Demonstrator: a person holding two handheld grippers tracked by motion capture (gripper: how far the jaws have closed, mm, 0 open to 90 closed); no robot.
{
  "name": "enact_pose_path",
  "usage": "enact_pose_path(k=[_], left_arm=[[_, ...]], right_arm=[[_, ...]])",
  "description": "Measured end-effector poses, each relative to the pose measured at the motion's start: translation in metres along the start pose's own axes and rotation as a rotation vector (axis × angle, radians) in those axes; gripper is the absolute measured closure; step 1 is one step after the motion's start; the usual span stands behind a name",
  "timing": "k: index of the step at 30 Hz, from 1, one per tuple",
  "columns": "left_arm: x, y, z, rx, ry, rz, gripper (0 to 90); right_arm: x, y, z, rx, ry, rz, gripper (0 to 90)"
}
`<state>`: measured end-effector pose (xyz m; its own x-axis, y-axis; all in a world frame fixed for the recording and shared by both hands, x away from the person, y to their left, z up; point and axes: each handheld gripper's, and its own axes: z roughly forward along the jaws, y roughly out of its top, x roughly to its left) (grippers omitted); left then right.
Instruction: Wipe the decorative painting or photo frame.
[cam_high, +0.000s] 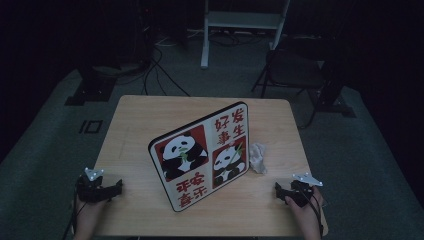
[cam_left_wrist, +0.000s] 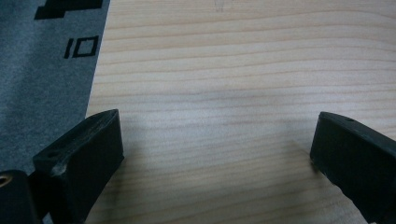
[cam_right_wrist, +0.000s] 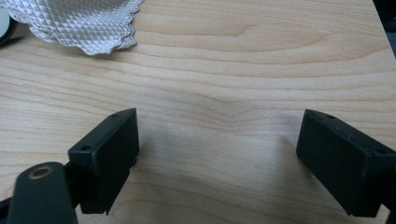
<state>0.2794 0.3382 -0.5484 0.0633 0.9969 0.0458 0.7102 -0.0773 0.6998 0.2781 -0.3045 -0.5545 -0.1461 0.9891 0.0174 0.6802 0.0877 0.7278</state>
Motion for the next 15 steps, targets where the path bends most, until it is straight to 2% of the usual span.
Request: enact_pose_path(k=[5,7,15], left_arm=[[0.0021,0.0009,0.0016,0.006,0.014,-0.043,3.1],[0.0028,0.002,0.0028,0.011,0.008,-0.057,3.1],[0.0012,0.0044,0.005,0.012,-0.009,-0.038,3.1]], right_arm=[[-0.0003,0.0001,0.0001,0.0,-0.004,0.005,12.6],[-0.0004,0.0003,0.0003,0.0,-0.007,0.008,12.5],[-0.0002,0.0007,0.001,-0.001,-0.01,0.011,11.8]])
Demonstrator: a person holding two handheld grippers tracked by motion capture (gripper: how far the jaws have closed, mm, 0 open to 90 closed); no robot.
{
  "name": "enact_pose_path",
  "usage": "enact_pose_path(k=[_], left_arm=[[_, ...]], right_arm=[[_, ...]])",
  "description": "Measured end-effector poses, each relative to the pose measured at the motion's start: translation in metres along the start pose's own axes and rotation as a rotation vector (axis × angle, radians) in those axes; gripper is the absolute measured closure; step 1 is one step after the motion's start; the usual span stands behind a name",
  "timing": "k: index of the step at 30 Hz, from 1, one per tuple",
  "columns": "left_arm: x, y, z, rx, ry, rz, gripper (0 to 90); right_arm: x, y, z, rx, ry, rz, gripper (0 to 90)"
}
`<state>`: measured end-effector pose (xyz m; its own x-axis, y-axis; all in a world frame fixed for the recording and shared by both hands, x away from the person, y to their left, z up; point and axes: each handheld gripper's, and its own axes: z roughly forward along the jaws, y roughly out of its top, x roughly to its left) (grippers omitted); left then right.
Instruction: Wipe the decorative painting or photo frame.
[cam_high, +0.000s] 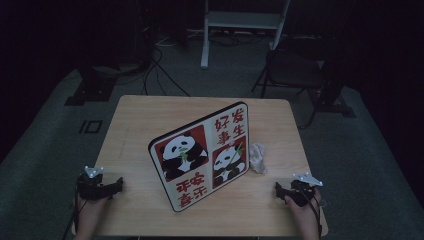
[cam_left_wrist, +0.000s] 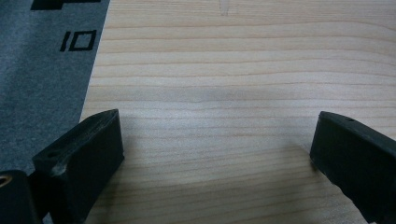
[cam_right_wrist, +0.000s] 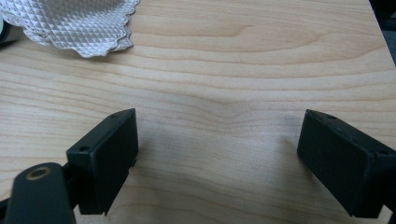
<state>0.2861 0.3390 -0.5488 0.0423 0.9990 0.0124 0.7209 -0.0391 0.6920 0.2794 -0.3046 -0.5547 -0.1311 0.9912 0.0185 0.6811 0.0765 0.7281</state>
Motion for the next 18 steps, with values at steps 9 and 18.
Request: enact_pose_path(k=[9,18], left_arm=[[-0.0001,0.0011,0.0011,-0.001,0.007,-0.011,3.1],[-0.0001,0.001,0.0011,-0.001,0.007,-0.011,3.2]], right_arm=[[-0.001,0.0038,0.0042,0.003,-0.007,0.005,10.5],[-0.001,0.0041,0.0044,0.004,-0.008,0.008,10.5]])
